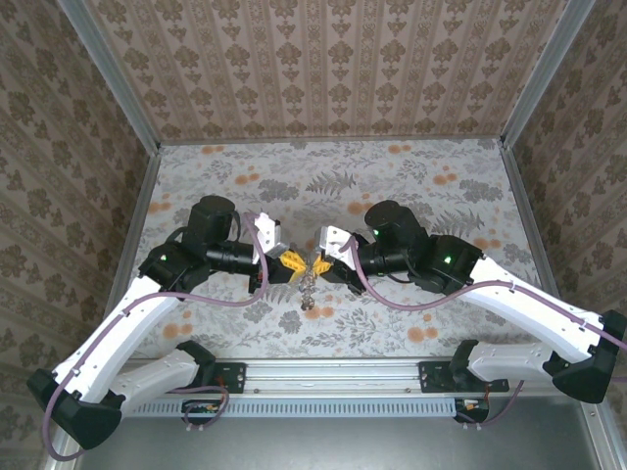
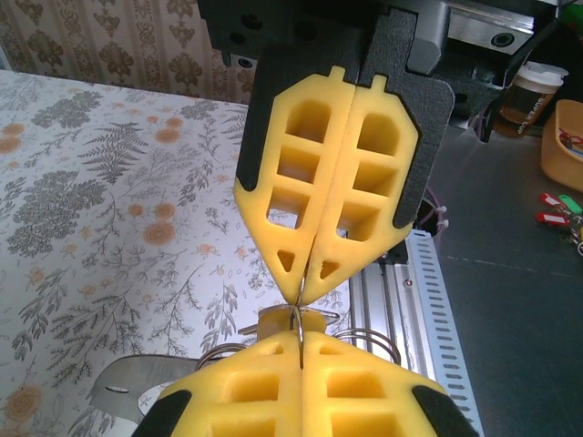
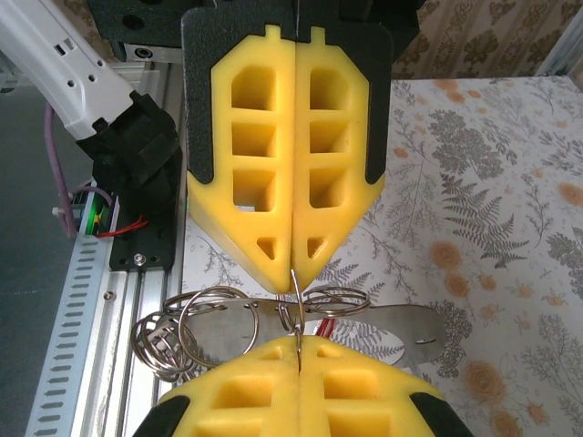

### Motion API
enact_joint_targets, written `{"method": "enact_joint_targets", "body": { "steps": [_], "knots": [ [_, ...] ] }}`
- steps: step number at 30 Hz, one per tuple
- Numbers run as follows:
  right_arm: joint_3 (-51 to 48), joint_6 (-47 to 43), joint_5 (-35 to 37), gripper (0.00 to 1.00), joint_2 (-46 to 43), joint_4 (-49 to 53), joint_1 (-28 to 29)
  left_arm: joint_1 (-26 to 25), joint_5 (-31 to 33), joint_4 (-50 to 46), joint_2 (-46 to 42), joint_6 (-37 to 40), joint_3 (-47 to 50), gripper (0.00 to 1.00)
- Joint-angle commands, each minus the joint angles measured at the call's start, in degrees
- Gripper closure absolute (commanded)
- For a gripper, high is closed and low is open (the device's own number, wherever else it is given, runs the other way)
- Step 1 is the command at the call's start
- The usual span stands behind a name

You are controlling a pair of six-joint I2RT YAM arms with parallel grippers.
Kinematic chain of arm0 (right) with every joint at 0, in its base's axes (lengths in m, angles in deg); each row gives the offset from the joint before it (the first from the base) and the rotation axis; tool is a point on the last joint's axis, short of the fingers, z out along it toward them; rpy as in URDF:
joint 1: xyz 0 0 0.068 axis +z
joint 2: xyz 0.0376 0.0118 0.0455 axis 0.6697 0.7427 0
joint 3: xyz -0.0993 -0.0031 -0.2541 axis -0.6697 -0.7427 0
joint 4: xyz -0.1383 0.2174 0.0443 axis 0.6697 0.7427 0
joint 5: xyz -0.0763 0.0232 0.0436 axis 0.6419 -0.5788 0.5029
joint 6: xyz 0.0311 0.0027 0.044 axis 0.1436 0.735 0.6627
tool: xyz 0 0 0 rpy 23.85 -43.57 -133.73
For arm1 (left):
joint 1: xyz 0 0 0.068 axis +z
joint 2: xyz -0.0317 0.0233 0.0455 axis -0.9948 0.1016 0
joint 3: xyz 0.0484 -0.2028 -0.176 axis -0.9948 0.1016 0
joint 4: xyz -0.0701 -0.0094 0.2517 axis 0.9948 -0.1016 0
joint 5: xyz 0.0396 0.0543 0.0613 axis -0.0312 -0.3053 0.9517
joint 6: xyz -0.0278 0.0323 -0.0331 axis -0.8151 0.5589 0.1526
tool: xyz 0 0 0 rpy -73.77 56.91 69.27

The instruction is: Put the keys on the keyring

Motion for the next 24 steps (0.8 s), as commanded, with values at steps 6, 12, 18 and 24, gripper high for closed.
{"method": "enact_joint_targets", "body": {
  "steps": [6, 12, 18, 24],
  "knots": [
    [0.31, 1.25, 1.44, 1.0, -0.27, -3.21, 0.43, -0.34, -1.89, 1.52, -1.11, -0.07, -0.29, 1.0],
    [0.22, 1.42, 0.83, 1.0, -0.05, -3.85, 0.43, -0.34, -1.79, 1.68, -1.24, -0.16, -0.17, 1.0],
    [0.71, 1.17, 0.73, 1.0, 0.33, -4.03, 0.79, -0.34, -1.48, 1.78, -1.13, -0.31, -0.19, 1.0],
    [0.53, -0.09, 1.77, 1.0, 0.5, -2.85, 1.74, 0.01, -2.05, 2.24, -0.74, -0.94, -0.15, 1.0]
  ]
}}
